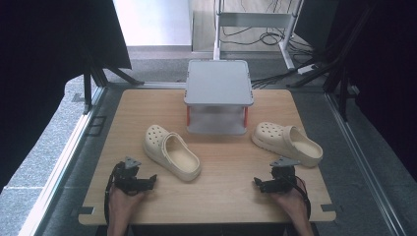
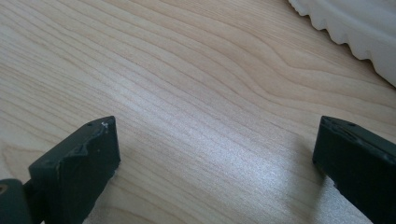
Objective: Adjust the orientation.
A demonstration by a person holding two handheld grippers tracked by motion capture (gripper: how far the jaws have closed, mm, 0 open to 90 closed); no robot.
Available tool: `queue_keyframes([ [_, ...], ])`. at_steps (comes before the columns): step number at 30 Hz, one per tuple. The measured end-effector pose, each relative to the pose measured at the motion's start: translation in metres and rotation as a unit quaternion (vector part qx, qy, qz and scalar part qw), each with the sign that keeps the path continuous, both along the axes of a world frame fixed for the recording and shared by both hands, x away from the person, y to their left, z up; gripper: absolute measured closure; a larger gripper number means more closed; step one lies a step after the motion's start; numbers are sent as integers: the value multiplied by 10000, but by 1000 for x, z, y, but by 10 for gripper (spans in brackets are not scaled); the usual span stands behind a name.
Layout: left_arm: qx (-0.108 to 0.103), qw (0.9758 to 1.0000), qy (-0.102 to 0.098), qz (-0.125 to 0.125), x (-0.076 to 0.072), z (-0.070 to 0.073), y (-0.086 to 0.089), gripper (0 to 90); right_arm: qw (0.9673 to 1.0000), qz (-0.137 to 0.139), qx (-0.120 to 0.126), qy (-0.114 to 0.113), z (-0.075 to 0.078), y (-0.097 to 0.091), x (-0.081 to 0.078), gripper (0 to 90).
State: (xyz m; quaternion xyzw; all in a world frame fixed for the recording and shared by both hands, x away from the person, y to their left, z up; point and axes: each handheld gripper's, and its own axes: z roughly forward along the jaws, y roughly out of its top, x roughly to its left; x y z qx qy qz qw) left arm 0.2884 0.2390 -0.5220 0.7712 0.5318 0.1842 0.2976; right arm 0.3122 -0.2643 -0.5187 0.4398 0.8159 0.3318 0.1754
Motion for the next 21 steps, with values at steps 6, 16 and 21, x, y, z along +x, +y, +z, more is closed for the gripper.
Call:
queue_keyframes([
  [6,-7,10000,0,-73,2,0,0,0,10000,-4,-1,-1,0,0,0,2],
  [16,0,10000,2,-44,2,0,0,0,9999,-123,-25,37,1,-1,2,0],
  [21,5,10000,10,-54,1,0,1,0,9999,-7,40,106,6,0,1,44],
])
